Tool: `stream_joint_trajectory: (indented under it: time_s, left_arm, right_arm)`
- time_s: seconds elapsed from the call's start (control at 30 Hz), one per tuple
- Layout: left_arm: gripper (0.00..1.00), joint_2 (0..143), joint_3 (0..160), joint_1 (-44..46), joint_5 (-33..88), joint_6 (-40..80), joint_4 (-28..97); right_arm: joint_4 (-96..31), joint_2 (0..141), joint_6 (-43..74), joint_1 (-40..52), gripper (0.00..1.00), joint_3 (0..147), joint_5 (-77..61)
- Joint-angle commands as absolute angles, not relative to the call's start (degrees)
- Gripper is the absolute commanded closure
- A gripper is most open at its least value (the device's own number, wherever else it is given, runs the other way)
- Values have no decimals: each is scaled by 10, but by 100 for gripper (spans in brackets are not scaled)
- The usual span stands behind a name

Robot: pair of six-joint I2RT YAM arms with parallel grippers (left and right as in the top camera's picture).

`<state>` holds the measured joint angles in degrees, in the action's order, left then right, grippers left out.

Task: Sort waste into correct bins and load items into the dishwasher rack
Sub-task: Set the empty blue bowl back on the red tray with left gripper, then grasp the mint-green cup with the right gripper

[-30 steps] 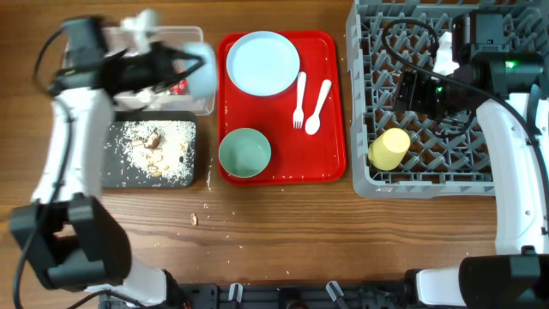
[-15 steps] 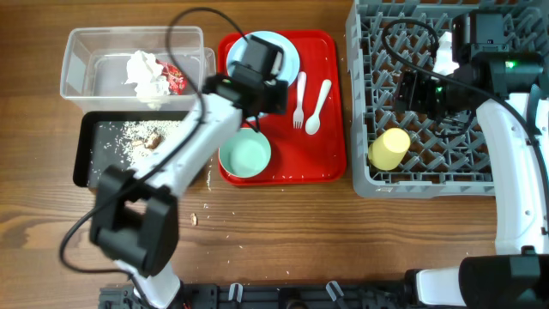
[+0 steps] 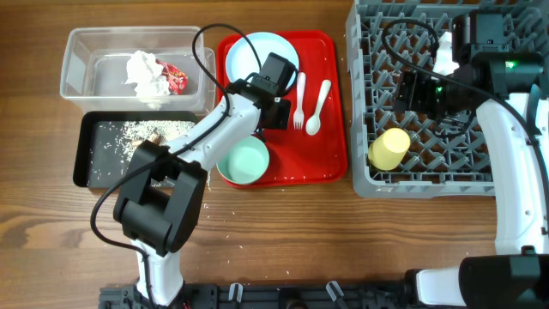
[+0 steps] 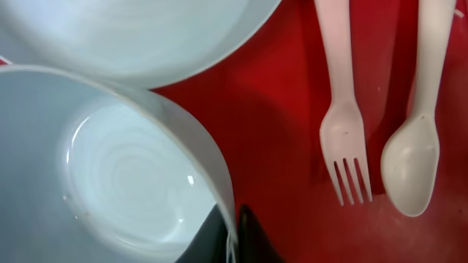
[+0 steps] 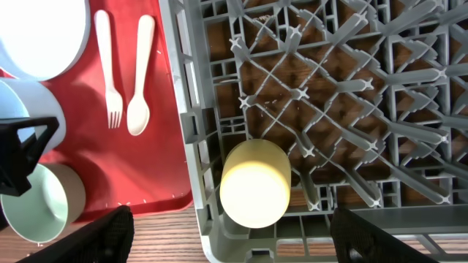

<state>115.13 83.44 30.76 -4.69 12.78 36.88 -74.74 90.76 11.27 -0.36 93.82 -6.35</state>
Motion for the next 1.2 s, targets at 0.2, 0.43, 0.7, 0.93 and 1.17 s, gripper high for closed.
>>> stream_joint_trajectory:
  time_s: [0.2, 0.43, 0.7, 0.93, 1.17]
  left_arm:
    - [49, 1121, 851, 312, -54, 125, 390]
    - [46, 1042, 882, 310, -54, 165, 477]
    - [44, 948, 882, 245, -18, 230, 559]
    - [44, 919, 882, 95, 153, 157, 582]
    - [40, 921, 882, -18, 189, 136, 616]
  right_arm:
    - [-744, 904, 105, -2, 12, 948, -60]
    - [-722, 904, 105, 0, 12, 936, -136]
    - [-640, 905, 120, 78, 12, 857, -222]
    - [-522, 910, 199, 215, 18, 784, -219]
    - [-469, 963, 294, 326, 26, 776, -174]
